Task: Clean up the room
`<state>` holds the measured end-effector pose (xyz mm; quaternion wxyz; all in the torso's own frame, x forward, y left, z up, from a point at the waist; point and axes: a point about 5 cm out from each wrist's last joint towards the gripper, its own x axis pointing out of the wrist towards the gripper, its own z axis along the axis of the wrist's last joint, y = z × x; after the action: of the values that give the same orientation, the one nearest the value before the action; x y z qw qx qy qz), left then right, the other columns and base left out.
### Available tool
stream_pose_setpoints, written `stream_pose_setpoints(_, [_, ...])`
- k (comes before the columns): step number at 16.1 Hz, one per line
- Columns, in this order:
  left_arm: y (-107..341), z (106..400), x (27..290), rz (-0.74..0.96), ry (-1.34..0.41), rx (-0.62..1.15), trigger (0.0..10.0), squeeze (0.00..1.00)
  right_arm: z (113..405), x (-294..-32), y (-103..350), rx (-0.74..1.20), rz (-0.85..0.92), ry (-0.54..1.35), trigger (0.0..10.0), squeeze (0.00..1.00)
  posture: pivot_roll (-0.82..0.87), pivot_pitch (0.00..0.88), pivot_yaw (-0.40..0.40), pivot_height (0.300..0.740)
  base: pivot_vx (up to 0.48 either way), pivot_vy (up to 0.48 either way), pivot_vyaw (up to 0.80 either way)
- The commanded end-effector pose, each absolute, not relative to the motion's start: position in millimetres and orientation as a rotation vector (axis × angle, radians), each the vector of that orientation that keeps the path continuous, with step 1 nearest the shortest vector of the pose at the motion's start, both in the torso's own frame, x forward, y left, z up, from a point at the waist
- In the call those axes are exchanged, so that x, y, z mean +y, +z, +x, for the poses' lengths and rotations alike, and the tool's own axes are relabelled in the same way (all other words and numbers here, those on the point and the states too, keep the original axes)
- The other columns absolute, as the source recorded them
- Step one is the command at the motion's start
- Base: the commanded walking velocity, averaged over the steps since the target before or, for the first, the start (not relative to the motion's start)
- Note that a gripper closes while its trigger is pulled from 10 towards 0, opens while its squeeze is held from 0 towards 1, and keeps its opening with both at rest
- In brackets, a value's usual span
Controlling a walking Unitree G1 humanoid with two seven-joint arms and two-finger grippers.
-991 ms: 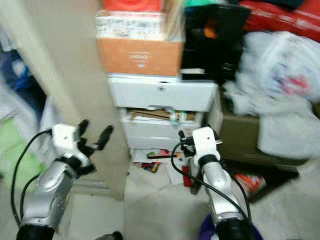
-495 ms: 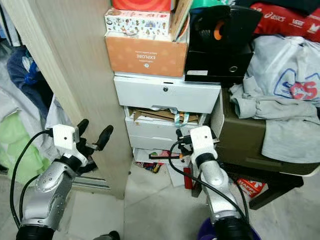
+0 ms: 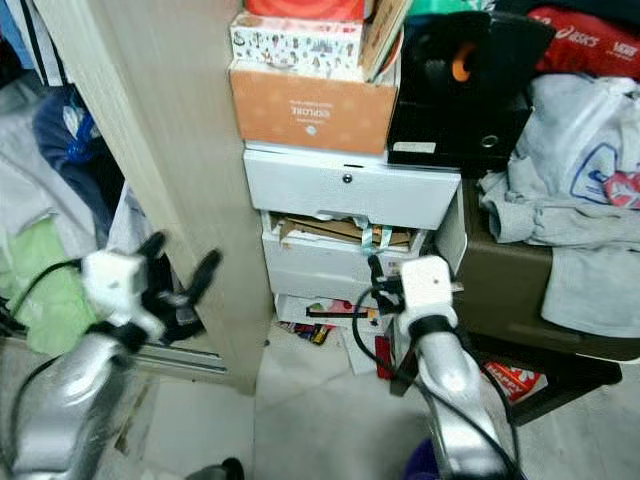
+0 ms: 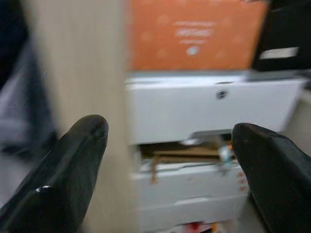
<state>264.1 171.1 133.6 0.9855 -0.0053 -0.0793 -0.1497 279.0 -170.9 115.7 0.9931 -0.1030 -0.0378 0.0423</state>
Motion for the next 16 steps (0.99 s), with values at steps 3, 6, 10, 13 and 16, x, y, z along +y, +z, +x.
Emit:
stream_pose_setpoints(3, [130, 254, 196, 0.049, -0.226, -0.100, 10.0, 0.00, 255, -177, 114, -0.040, -0.210, 0.115, 10.0, 0.00, 0.00, 0.119, -0.030, 0.740, 0.000, 0.000, 0.00])
stream_pose_setpoints(6, [100, 231, 231, 0.075, -0.166, 0.050, 10.0, 0.00, 238, -201, 89, 0.077, -0.258, 0.078, 10.0, 0.00, 0.00, 0.104, -0.024, 0.740, 0.000, 0.000, 0.00])
stream_pose_setpoints(10, [65, 214, 240, 0.100, -0.092, 0.174, 10.0, 0.00, 240, -206, 63, 0.308, -0.185, 0.099, 10.0, 0.00, 0.00, 0.092, -0.034, 0.740, 0.000, 0.000, 0.00])
stream_pose_setpoints(13, [43, 215, 256, 0.119, 0.045, 0.259, 10.0, 0.00, 251, -225, 44, 0.416, -0.115, 0.046, 10.0, 0.00, 0.01, 0.093, -0.039, 0.740, 0.000, 0.000, 0.00])
stream_pose_setpoints(16, [9, 211, 278, 0.139, 0.224, 0.414, 10.0, 0.00, 254, -246, 13, 0.545, -0.052, -0.048, 10.0, 0.00, 0.00, 0.097, -0.033, 0.740, 0.000, 0.000, 0.00])
